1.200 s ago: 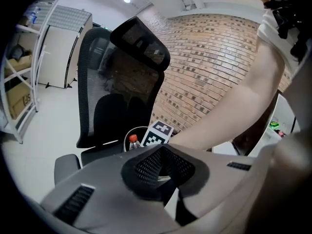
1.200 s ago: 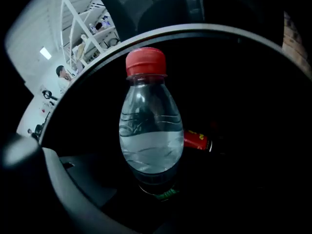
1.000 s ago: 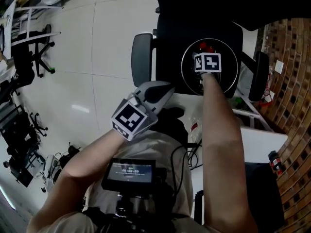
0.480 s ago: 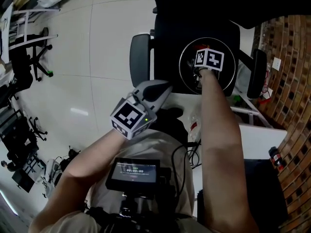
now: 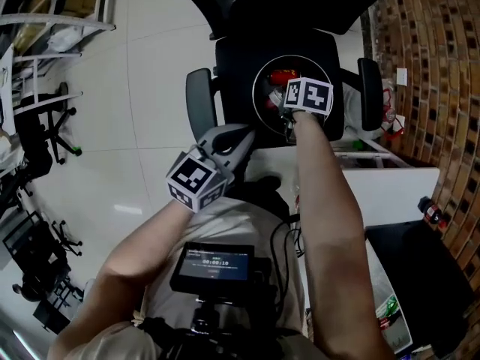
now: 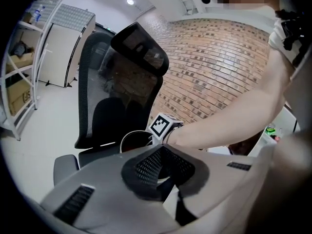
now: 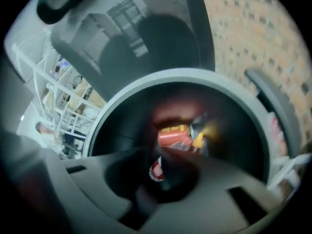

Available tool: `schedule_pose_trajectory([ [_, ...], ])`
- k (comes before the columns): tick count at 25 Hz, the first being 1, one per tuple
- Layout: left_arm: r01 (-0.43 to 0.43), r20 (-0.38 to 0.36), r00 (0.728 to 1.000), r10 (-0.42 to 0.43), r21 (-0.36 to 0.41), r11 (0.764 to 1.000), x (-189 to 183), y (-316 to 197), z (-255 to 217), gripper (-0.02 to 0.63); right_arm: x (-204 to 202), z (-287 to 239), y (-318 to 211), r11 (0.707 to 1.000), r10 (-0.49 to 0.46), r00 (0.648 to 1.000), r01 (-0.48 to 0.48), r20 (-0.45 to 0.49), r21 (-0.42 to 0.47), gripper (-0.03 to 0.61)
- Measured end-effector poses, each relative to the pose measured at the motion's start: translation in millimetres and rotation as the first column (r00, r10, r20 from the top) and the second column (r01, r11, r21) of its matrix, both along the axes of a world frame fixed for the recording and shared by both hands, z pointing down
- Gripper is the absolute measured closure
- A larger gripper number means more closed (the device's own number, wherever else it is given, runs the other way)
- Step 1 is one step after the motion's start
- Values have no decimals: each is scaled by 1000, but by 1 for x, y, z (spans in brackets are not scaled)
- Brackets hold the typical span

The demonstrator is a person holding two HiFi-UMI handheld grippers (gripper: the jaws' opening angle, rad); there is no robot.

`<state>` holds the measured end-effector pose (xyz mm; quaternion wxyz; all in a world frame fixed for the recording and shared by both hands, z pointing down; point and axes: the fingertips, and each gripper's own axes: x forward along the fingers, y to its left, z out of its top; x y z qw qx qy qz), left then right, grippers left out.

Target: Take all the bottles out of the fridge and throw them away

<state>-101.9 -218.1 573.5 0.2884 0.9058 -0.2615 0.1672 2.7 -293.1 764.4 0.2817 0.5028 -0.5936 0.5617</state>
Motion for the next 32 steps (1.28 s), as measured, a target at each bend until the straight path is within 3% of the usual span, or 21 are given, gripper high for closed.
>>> schedule_pose_trajectory([
  [1,-6,-6,1000,6,5,1000,2,2,-3,614,1,-11,0,999,-10,1000,11,-11,34,574],
  [6,5,-42,999,-5,-2,1000,5,-2,-17,614,-10,-79,0,970,-77,997,70,23,232,574],
  [12,-7,-57,998,9,30,1000,14,-10,-49,614,-26,-175,27,857,-176,983,174,-41,484,574],
  [16,-94,-67,993,100,84,992,37,1,-78,614,-10,-236,58,794,-114,993,111,-33,598,574],
  [20,-240,-73,966,248,111,964,66,25,-98,614,14,-288,96,738,-5,999,34,-45,674,575],
  [23,-356,-75,927,367,129,926,98,57,-109,614,39,-318,136,712,46,994,35,-96,702,575],
  [25,-443,-74,887,456,143,885,120,78,-115,614,53,-333,163,690,98,987,26,-129,723,575],
  [28,-576,-79,800,594,174,799,156,110,-126,614,77,-349,207,664,228,964,-51,-137,746,575],
  [32,-700,-90,680,728,217,680,201,159,-143,614,114,-366,269,606,412,902,-162,-132,779,575],
])
